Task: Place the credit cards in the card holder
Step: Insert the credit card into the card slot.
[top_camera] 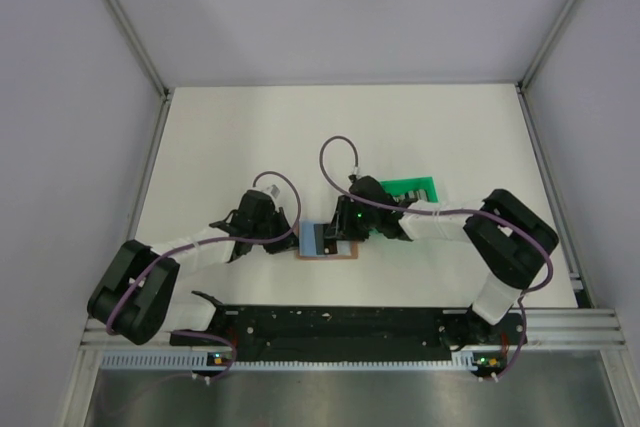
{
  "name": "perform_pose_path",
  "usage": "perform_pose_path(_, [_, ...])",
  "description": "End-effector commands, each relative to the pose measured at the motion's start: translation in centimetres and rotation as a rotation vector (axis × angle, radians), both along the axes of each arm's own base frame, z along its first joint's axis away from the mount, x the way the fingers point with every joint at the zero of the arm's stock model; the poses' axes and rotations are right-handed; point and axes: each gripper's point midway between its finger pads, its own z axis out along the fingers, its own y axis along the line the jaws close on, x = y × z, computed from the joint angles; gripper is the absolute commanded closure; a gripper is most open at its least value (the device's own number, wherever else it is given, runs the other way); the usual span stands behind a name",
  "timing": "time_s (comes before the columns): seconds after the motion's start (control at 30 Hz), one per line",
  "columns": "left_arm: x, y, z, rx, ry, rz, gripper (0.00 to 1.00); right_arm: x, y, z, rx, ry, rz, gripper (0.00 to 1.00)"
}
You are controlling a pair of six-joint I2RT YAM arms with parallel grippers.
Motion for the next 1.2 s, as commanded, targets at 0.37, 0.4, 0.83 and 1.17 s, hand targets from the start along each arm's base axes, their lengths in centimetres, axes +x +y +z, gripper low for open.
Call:
perform_pose_path(0.37, [-3.1,2.2,-3.5,0.115,0.116,-0.007,1.0,-1.0,3.7,1.5,0.051,-0.017,0.123,0.61])
perform_pose_path(0.4, [-3.1,2.3,-3.5,0.115,0.118,-0.004,1.0,-1.0,3.9,1.7,0.059,-0.025,0.126,0.61])
perform_pose_path(0.83, [-3.1,2.2,-3.3,0.113,0.114,-0.007,1.0,-1.1,5.2,3.2,0.14,-0.049,0.15,0.75])
perform_pose_path(1.17, [-2.5,2.3,-1.4,0.112,0.067,-0.004,1.0,1.4,-0.1,5.8,-0.051,-0.193,0.037,0.57])
